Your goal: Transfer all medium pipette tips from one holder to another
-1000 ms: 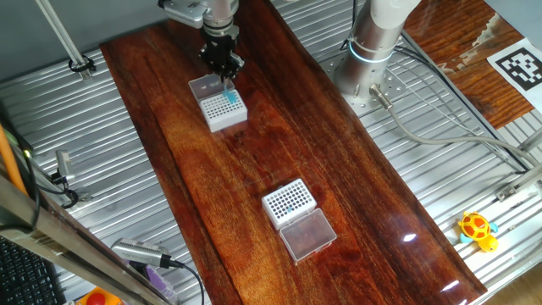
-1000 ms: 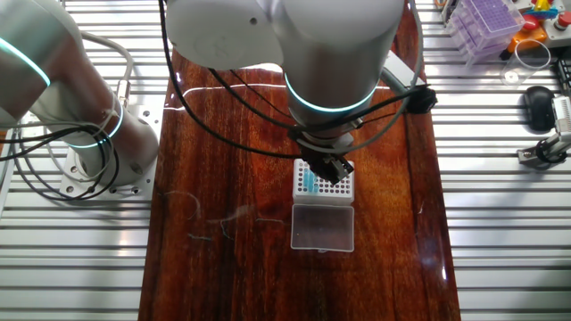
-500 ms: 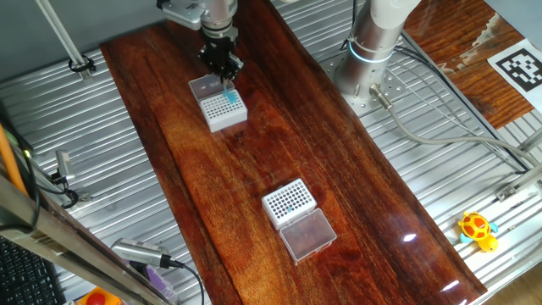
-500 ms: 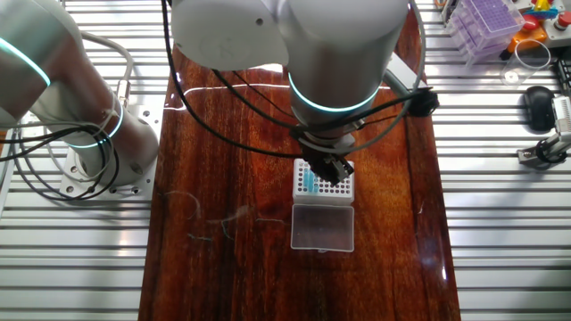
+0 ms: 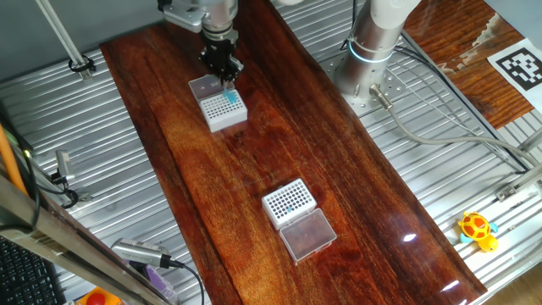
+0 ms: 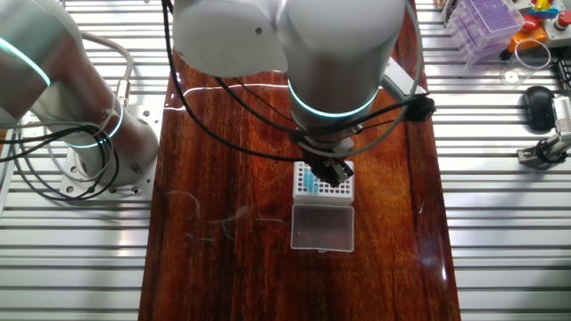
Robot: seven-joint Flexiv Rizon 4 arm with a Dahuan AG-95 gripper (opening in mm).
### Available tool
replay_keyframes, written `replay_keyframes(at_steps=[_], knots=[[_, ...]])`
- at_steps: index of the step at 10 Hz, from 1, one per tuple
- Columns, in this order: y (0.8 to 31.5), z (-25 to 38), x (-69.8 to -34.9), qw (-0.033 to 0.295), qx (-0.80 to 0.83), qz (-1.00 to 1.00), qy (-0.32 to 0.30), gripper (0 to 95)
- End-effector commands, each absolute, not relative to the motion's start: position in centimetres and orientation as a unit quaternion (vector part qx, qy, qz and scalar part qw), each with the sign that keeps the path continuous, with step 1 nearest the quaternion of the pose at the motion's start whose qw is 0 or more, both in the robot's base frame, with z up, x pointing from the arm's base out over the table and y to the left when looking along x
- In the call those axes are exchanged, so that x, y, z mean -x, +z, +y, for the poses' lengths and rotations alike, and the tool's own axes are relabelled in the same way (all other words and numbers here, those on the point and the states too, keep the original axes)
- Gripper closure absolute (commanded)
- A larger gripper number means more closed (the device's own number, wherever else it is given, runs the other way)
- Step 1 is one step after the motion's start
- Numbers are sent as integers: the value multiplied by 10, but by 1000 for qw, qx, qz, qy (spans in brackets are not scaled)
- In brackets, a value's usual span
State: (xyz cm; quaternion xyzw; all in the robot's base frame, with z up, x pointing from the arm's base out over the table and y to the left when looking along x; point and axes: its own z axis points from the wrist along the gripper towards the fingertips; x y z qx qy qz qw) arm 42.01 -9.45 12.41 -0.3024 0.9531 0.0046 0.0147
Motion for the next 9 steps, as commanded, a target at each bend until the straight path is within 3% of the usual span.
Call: replay_keyframes(at_steps=[1,8,9], knots=[[122,-94,-419,16,301,953,3,950],[101,-95,-419,16,299,954,1,950],[101,-95,-419,16,300,954,2,760]])
